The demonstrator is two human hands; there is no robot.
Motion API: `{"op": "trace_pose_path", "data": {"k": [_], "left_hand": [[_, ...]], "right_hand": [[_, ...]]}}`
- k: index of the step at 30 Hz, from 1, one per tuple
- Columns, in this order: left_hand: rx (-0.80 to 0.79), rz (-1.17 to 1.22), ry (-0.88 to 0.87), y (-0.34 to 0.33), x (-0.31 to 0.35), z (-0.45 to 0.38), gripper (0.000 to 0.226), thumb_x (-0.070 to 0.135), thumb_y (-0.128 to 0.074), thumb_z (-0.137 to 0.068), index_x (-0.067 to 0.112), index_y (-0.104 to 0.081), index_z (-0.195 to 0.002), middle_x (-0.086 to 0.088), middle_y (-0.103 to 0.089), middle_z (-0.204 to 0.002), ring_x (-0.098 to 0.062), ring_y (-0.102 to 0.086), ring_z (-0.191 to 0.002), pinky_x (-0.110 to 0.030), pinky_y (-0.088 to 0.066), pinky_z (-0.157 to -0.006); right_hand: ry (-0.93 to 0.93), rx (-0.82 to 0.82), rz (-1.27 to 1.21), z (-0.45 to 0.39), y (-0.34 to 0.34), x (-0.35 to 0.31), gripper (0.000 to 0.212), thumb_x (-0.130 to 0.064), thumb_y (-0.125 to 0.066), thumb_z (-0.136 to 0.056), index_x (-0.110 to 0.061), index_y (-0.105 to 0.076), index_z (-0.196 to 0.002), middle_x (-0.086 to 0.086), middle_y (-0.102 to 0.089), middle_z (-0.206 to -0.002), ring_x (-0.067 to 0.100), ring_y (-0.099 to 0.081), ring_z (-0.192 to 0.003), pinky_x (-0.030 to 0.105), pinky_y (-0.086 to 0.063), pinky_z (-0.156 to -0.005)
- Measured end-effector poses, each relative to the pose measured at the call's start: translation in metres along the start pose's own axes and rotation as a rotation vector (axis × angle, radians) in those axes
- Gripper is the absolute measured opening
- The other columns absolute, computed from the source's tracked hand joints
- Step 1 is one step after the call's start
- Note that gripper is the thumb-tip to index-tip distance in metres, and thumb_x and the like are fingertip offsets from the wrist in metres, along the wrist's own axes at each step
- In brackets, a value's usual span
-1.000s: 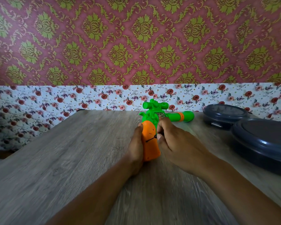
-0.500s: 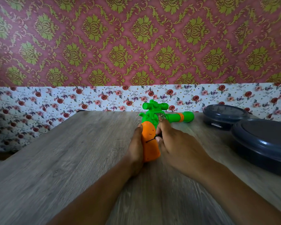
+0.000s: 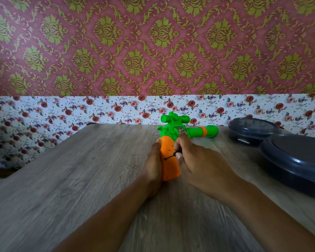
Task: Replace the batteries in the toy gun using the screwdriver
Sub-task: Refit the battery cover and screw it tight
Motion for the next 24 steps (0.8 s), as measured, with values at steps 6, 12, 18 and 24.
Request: {"op": "trace_pose_path", "data": {"k": [6,12,18,24], "left_hand": [[-0.015,0.017,-0.002,-0.002,0.000,0.002,0.051,0.047,-0.018,-0.099,0.018,-0.060,-0.107,-0.008,-0.070,-0.099,-0.017,-0.068,-0.086,-0.029,-0.054,-0.074],[0.002,0.036,0.010,-0.001,-0.002,0.000,0.056,0.049,-0.020,-0.098,0.012,-0.058,-0.117,-0.013,-0.067,-0.108,-0.023,-0.065,-0.093,-0.029,-0.052,-0.077],[0.059,0.063,0.038,0.003,-0.007,-0.006,0.064,0.056,-0.024,-0.095,0.011,-0.056,-0.127,-0.019,-0.066,-0.116,-0.032,-0.064,-0.101,-0.038,-0.051,-0.085],[0.057,0.059,0.016,0.004,-0.009,-0.008,0.057,0.053,-0.027,-0.096,0.015,-0.054,-0.129,-0.014,-0.067,-0.112,-0.033,-0.062,-0.106,-0.046,-0.048,-0.092]], "right_hand": [[0.002,0.103,0.151,0.001,0.003,-0.004,0.021,-0.035,-0.042,-0.096,-0.017,-0.046,-0.105,0.005,-0.066,-0.077,0.030,-0.063,-0.067,0.030,-0.031,-0.050],[-0.034,0.083,0.201,0.004,0.003,-0.002,0.033,-0.042,-0.025,-0.098,-0.017,-0.045,-0.107,0.003,-0.065,-0.080,0.026,-0.063,-0.070,0.029,-0.027,-0.049],[-0.012,-0.098,0.163,0.003,0.002,0.002,0.026,-0.030,-0.031,-0.099,-0.016,-0.031,-0.120,-0.008,-0.033,-0.064,0.008,-0.034,-0.052,0.028,-0.023,-0.046],[-0.021,-0.086,0.282,0.003,0.003,0.002,0.022,-0.024,-0.031,-0.100,-0.016,-0.033,-0.120,0.005,-0.061,-0.097,0.025,-0.056,-0.074,0.033,-0.027,-0.055]]}}
Point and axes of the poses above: each hand's wrist, its own z-axis away from the middle knuckle, its own y-axis out of the back of the hand, x = y × z, the point moved 5 cm from there along -z, towards the middle knuckle
